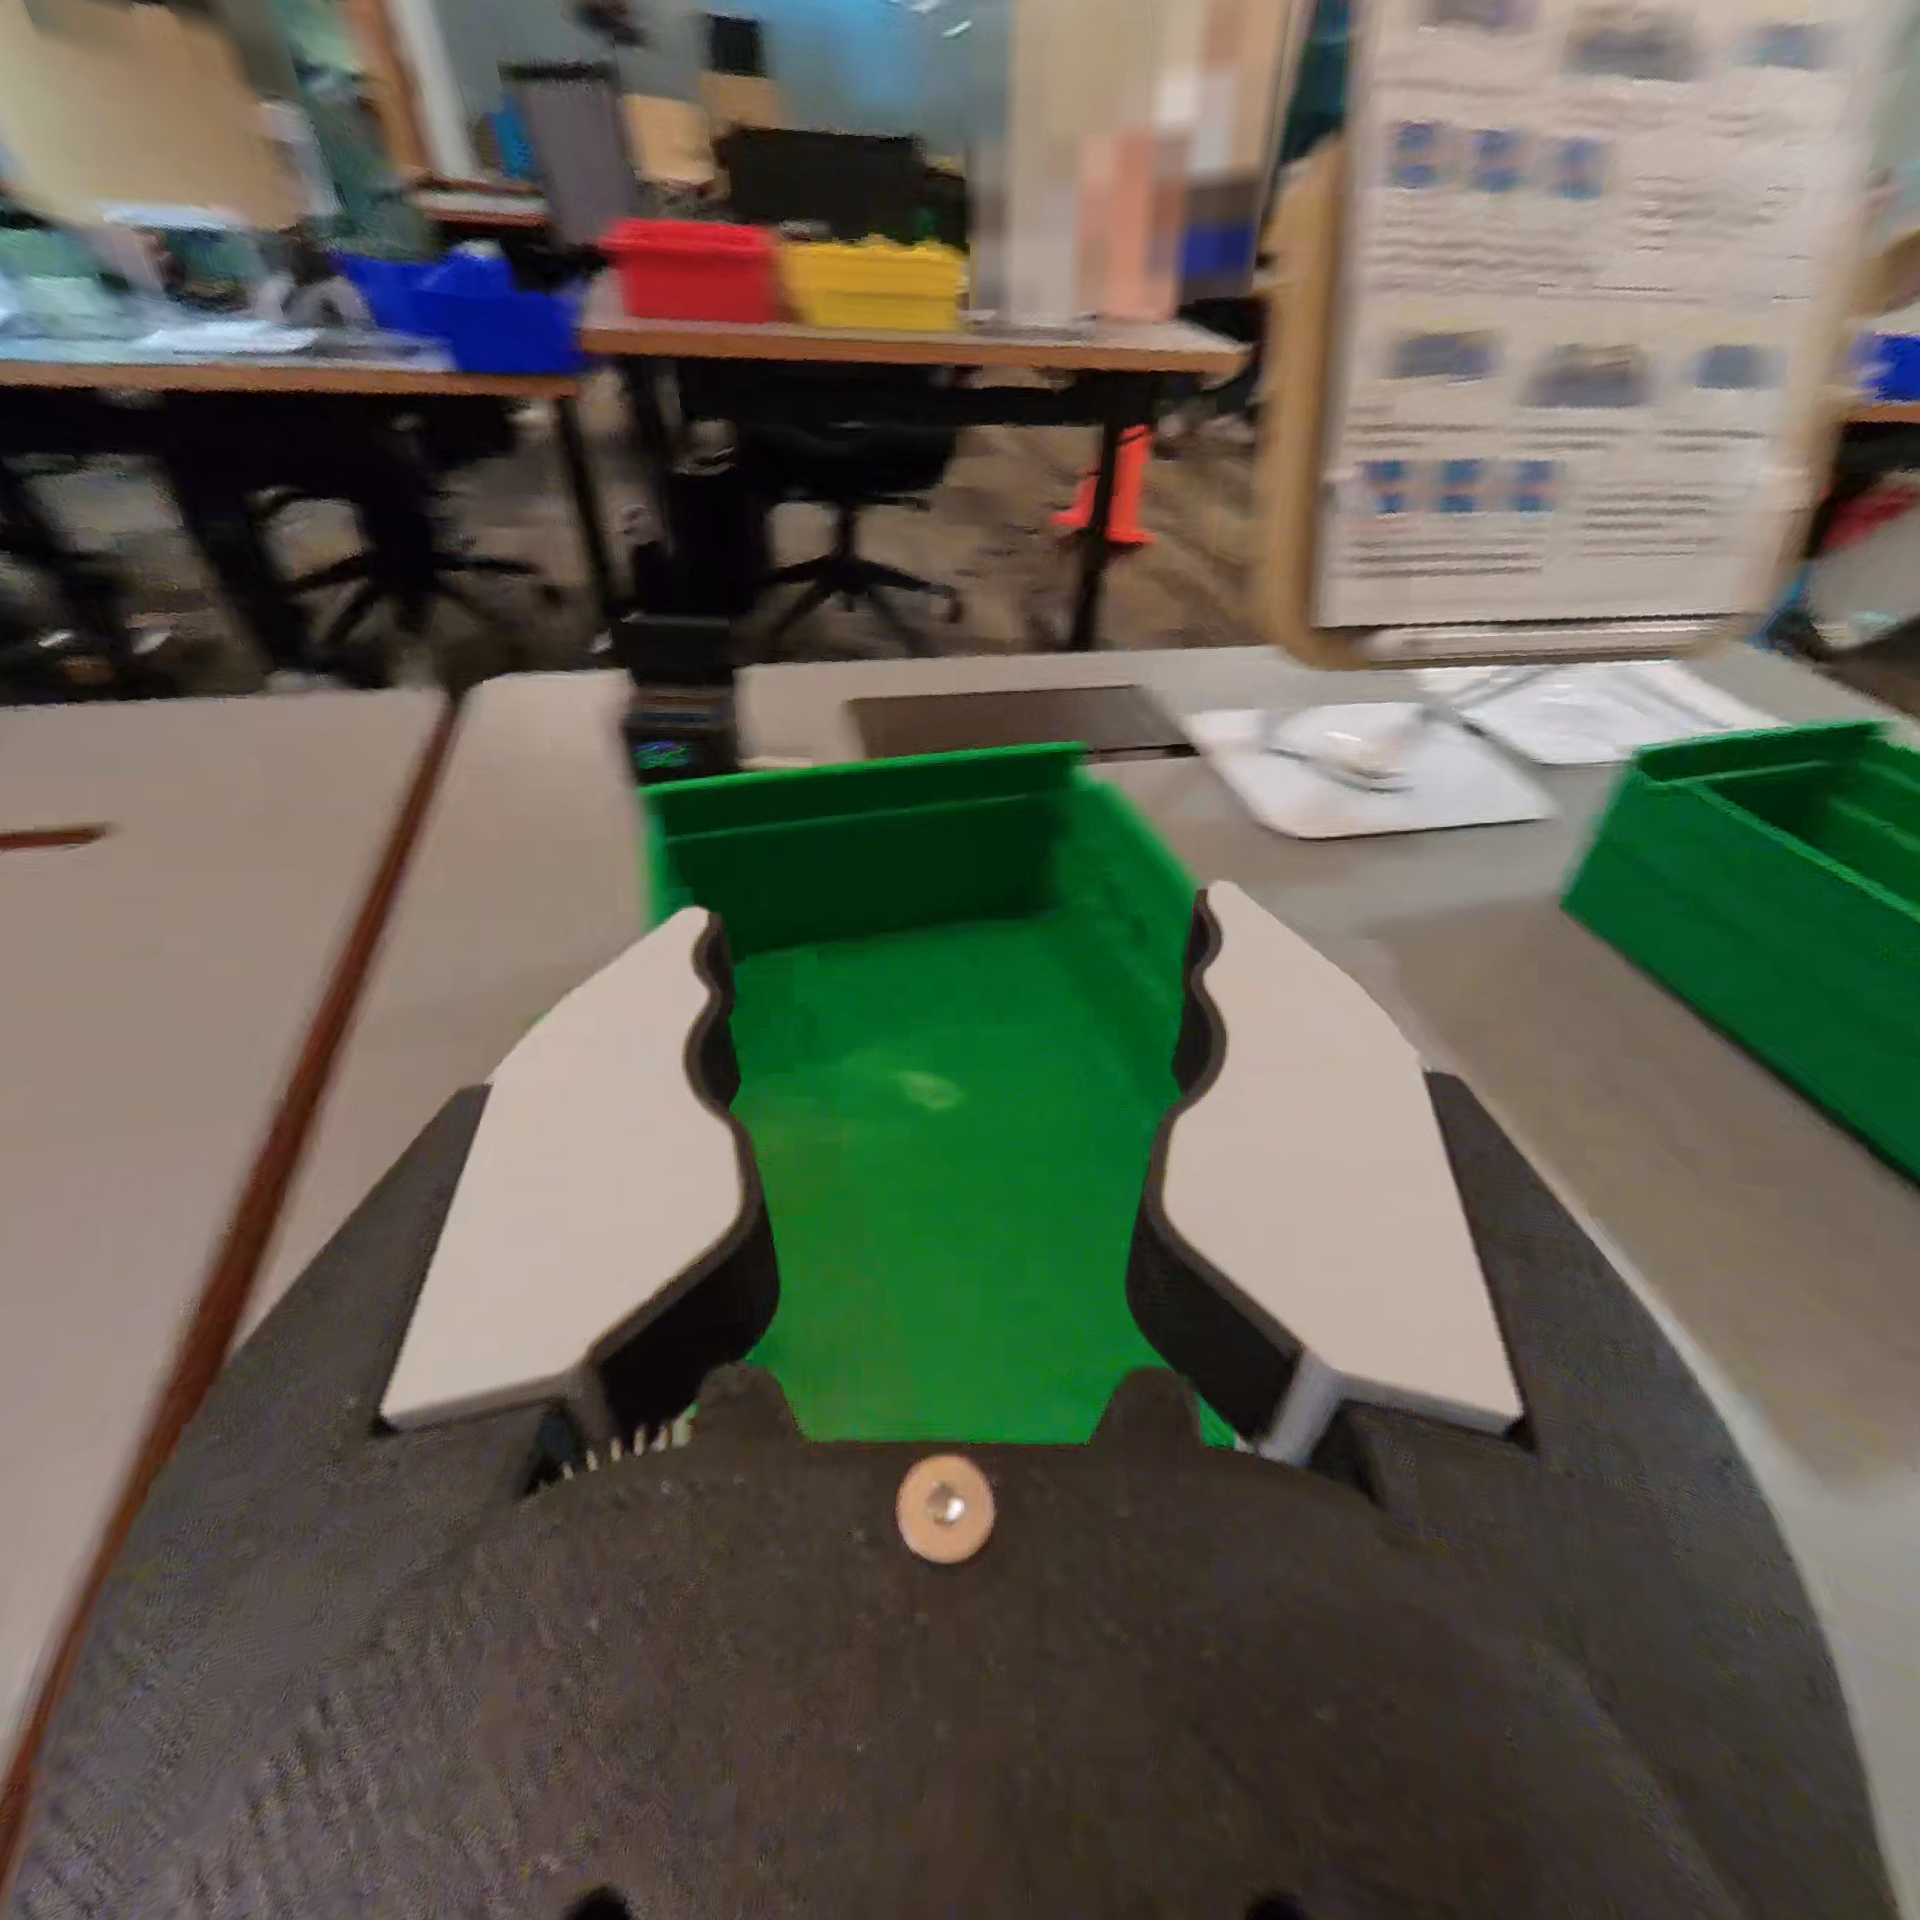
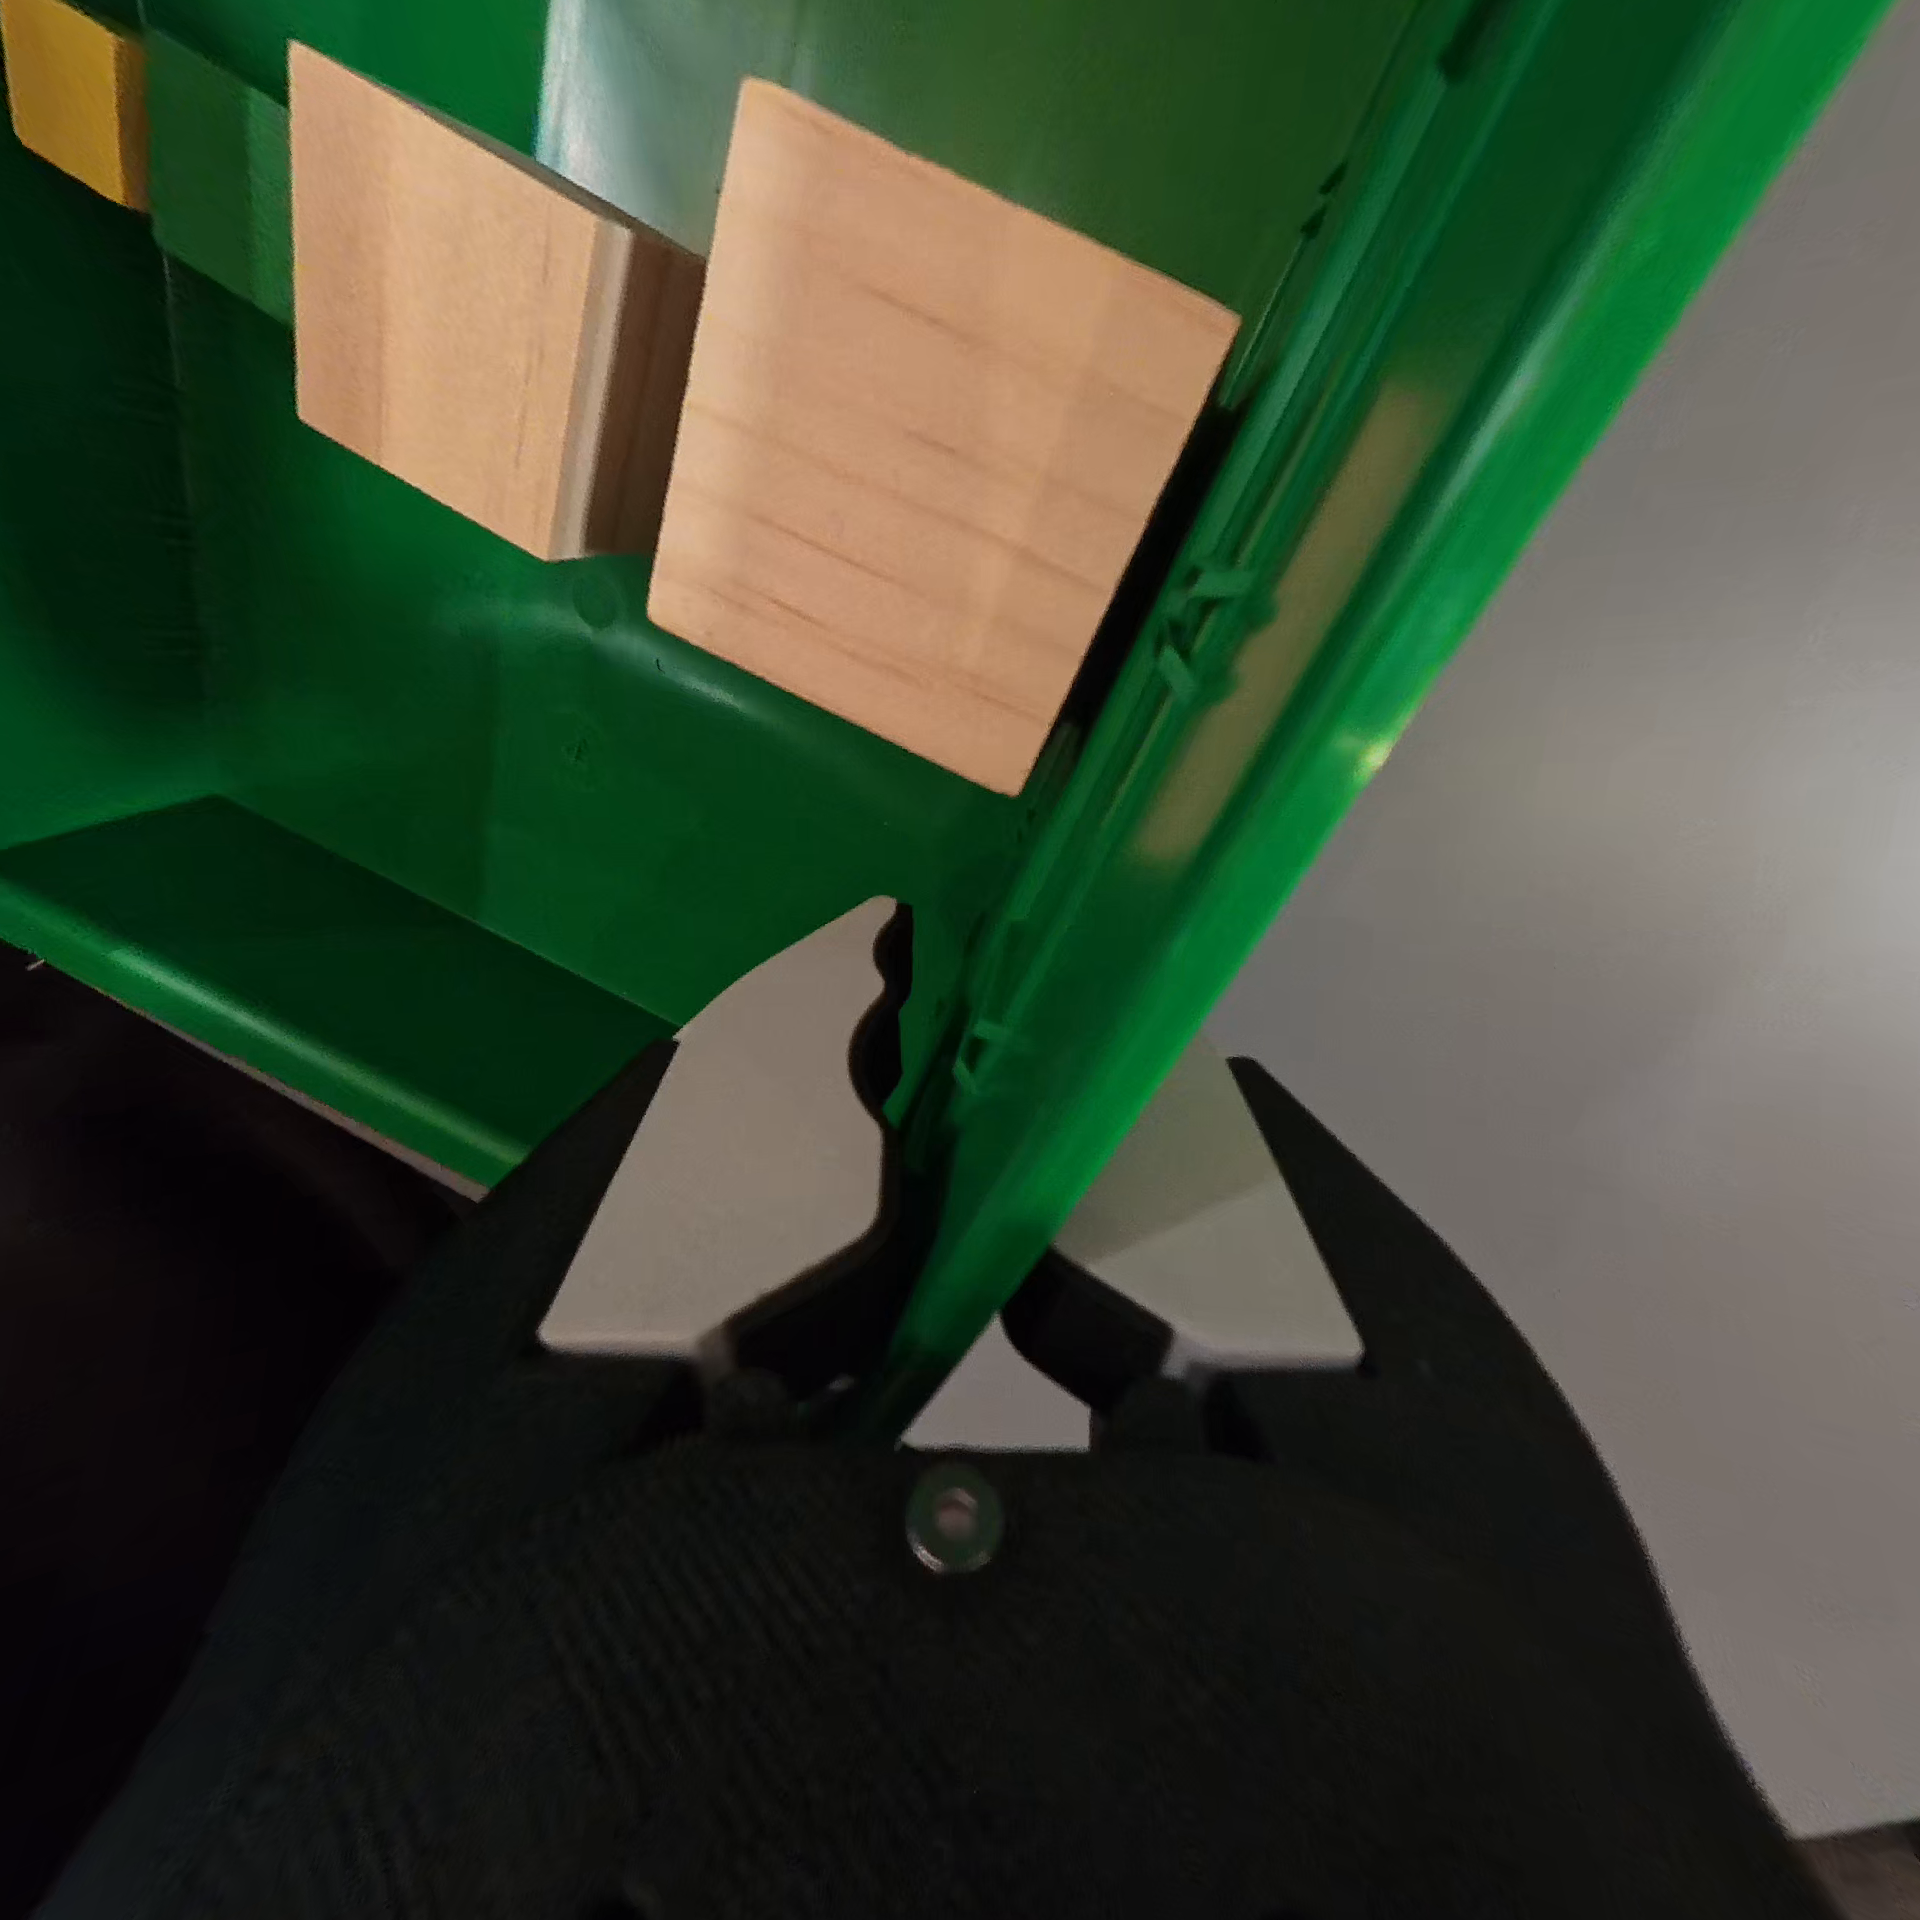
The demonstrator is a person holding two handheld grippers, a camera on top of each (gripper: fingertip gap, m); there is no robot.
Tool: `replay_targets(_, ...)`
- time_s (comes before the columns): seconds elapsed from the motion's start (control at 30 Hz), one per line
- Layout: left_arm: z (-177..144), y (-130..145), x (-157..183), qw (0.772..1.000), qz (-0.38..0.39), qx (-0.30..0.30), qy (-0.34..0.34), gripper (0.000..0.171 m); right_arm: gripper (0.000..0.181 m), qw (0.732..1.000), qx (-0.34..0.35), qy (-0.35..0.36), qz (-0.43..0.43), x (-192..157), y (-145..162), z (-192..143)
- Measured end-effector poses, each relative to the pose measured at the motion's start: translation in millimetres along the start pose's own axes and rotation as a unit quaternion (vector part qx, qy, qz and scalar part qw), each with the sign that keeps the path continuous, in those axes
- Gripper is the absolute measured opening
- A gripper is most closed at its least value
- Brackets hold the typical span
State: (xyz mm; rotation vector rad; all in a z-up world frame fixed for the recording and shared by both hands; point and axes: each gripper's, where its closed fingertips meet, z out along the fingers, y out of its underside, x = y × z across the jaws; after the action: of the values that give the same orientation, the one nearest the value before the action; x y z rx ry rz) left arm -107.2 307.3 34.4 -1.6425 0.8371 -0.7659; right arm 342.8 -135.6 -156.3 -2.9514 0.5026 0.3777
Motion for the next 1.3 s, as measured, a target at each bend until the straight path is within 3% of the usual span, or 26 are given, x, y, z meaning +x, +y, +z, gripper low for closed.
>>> replay_targets(0.07, 6.8, 17.0, -42.9, 0.997, -0.015, -0.067, -0.02, 0.08, 0.015, 1.0, -0.002, 0.002, -0.007, -13.2, -9.7, 5.2)
replay_targets(0.13, 17.9, 47.2, -63.9, 0.986, -0.048, -0.161, -0.007, 0.08, 0.016, 1.0, -0.001, 0.003, -0.015, -25.9, -18.4, 9.9)
replay_targets(0.27, 38.7, 104.8, -71.9, 0.949, -0.074, -0.306, 0.015, 0.075, 0.016, 0.999, -0.003, 0.004, -0.031, -48.5, -30.1, 19.5)
replay_targets(0.47, 52.3, 159.6, -83.9, 0.896, 0.002, -0.443, -0.018, 0.075, 0.015, 0.999, -0.005, 0.003, -0.052, -74.3, -36.4, 28.8)
replay_targets(0.53, 51.3, 176.4, -81.5, 0.879, 0.01, -0.476, 0.004, 0.049, 0.016, 0.998, -0.003, 0.001, -0.055, -81.0, -37.2, 31.2)
replay_targets(0.67, 50.7, 182.1, -61.8, 0.873, -0.04, -0.48, 0.072, 0.028, 0.016, 0.998, 0.003, -0.002, -0.056, -92.8, -40.2, 35.8)
replay_targets(0.77, 45.1, 184.0, -67.5, 0.868, 0.005, -0.493, 0.056, 0.022, 0.015, 0.998, -0.007, -0.003, -0.067, -102.4, -44.2, 36.4)
replay_targets(0.93, 19.9, 177.7, -70.5, 0.877, -0.039, -0.474, 0.062, 0.018, 0.015, 0.995, -0.018, -0.001, -0.095, -125.8, -61.6, 36.4)
replay_targets(1.07, -28.9, 154.4, -91.5, 0.9, -0.083, -0.425, 0.045, 0.019, 0.015, 0.992, -0.022, -0.002, -0.125, -154.8, -84.4, 41.9)
replay_targets(1.2, -100.0, 139.7, -122.6, 0.9, -0.124, -0.417, 0.02, 0.019, 0.015, 0.987, -0.021, 0.0, -0.158, -195.8, -121.7, 56.0)
replay_targets(1.3, -148.3, 146.4, -145.9, 0.891, -0.145, -0.431, -0.013, 0.019, 0.015, 0.983, -0.006, 0.008, -0.185, -236.8, -163.2, 72.7)
